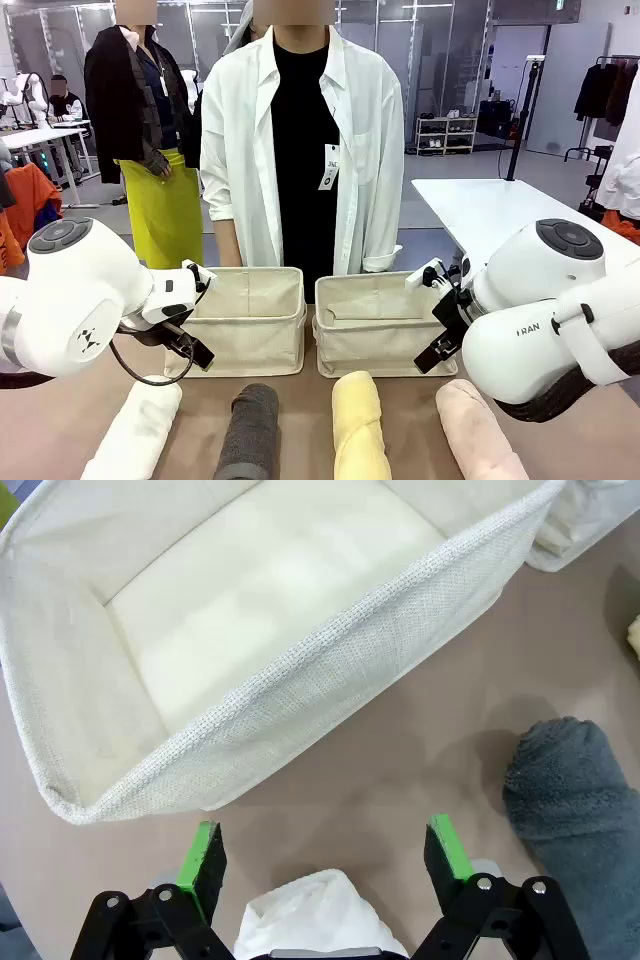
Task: Divide the towels into two baskets.
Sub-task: Pick up one hotel-folded towel and place it in the Fabric basket indicated by the person.
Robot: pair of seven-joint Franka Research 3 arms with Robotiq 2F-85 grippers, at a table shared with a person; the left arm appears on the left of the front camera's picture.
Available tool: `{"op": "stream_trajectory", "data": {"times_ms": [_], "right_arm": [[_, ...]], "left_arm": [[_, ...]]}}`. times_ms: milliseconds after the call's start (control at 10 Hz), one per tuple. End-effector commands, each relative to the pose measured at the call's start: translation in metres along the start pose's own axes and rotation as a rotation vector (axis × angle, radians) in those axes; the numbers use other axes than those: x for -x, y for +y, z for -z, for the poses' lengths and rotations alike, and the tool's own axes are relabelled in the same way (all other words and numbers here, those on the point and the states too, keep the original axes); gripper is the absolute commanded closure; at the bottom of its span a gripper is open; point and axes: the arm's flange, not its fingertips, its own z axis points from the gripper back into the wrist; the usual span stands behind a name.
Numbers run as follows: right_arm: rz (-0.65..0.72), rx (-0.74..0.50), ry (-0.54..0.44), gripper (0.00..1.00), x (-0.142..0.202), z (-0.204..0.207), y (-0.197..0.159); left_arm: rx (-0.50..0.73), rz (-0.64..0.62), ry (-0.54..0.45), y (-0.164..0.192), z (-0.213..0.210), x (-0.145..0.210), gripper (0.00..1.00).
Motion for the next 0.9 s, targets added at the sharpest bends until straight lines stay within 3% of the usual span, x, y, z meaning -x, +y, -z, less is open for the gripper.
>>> {"op": "stream_trajectory", "data": {"times_ms": [0,800], "right_arm": [[0.000,0.000,0.000,0.00,0.0000,0.0000,0.0000],[0.000,0.000,0.000,0.00,0.0000,0.0000,0.0000]], "left_arm": [[0.000,0.000,0.000,-0.0002,0.0000,-0.0001,0.00],[0.000,0.000,0.000,-0.0002,0.0000,-0.0001,0.00]]}}
